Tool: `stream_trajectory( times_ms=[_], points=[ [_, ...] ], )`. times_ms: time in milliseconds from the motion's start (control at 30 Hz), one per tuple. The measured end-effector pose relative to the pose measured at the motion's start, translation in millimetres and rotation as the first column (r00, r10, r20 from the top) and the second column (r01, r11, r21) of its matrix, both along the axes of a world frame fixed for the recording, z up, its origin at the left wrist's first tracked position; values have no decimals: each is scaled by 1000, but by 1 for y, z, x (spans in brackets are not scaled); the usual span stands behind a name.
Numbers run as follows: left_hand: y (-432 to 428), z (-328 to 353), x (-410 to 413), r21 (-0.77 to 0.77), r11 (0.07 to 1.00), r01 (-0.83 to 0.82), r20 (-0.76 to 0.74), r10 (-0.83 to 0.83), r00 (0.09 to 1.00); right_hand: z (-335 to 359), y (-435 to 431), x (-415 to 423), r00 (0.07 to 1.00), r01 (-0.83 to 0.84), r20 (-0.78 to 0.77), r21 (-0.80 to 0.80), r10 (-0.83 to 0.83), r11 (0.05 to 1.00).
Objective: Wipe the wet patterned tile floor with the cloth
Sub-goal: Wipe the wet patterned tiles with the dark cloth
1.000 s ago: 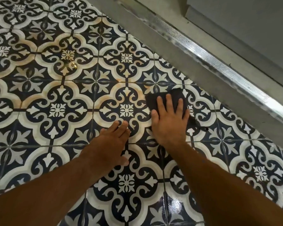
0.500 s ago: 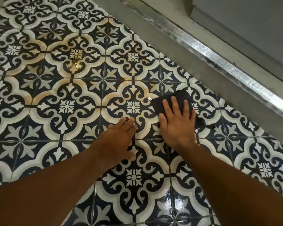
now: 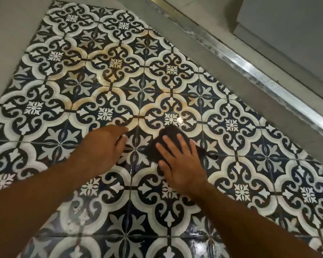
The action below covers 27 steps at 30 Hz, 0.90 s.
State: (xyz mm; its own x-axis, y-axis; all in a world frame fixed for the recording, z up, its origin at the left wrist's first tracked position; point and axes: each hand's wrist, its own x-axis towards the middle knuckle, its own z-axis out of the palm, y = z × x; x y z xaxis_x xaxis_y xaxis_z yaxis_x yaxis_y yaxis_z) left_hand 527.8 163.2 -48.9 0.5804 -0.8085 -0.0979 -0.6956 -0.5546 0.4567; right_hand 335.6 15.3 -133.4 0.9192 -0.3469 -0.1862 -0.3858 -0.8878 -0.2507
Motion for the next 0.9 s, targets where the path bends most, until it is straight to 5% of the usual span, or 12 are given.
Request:
stream_trajectory(
  times_ms=[100, 300, 433, 533, 700, 900],
  points=[
    [13, 2, -5, -41, 999, -21, 2, 21, 1000, 0, 47, 34, 951, 308, -9, -21, -309, 951],
    [20, 5, -6, -109, 948, -300, -66, 294, 953, 15, 134, 72, 937, 322, 53, 252, -345, 912],
    [30, -12, -27, -98, 935, -341, -157, 324, 933, 43, 111, 48, 745, 336, 142, 764, -652, 551],
    [17, -33, -56, -77, 947, -313, -148, 300, 942, 41, 61, 17, 701, 453, 198, 619, -685, 642],
    [-13, -70, -96, 246, 937, -248, 126, 222, 967, 17, -8, 12, 810, 491, 219, 254, -544, 833],
    [30, -85, -54, 269, 963, 14, 201, -70, 977, -4, -27, 27, 782, 607, 127, 63, -610, 792]
  ],
)
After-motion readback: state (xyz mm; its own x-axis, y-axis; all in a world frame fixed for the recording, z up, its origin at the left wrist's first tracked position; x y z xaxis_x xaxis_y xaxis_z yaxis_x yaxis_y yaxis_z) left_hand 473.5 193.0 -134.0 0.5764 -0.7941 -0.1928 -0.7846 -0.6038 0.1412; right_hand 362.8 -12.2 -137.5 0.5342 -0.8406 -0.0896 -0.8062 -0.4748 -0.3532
